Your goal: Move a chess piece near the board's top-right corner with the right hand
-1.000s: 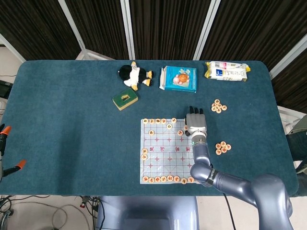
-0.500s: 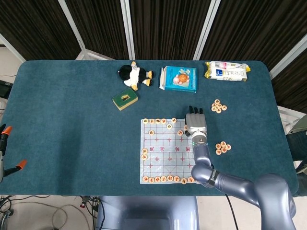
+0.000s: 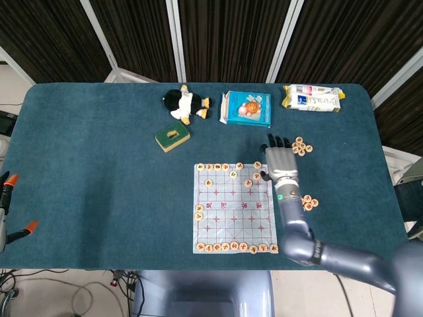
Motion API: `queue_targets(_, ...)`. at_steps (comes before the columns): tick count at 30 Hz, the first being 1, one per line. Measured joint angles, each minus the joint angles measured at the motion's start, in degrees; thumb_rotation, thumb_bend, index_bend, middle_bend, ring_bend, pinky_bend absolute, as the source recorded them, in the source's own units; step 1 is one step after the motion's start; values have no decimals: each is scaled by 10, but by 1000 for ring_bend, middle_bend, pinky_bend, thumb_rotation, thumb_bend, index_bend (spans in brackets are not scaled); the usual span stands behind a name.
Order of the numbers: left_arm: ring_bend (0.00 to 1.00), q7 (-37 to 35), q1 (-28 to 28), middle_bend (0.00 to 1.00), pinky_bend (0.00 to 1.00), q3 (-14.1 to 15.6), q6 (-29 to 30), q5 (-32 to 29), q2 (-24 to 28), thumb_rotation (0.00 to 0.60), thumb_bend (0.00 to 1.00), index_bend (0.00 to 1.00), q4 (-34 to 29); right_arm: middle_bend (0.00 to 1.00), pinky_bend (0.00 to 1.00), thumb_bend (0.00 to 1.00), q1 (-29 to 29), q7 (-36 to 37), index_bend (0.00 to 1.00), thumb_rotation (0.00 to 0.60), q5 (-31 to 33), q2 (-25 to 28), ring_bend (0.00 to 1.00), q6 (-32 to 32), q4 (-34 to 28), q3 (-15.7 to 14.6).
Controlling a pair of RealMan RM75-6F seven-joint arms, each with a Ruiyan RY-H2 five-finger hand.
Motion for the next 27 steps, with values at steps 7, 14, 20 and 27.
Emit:
queue_targets(7,0,3,2,0,51,2,6,7,-2,600,51,22,-2,0,47,375,-97,83,229,600,-98,173,37,25,-145,-18)
queue_targets(14,0,2,1,0,51,0,4,4,-2,600,51,22,-1,0,47,374,-221,185,224,600,-282,260,37,80,-209,-89)
queue_targets(20,0,-5,0,0,51,-2,4,2,-1,600,51,22,1,0,42,374,-328,268,218,600,-456,261,37,178,-198,-165)
queue_targets(27,0,-25,-3,0,51,-1,-5,2,4,600,52,23,7,0,36,374,-434,326,139,600,-585,204,35,311,-91,-227)
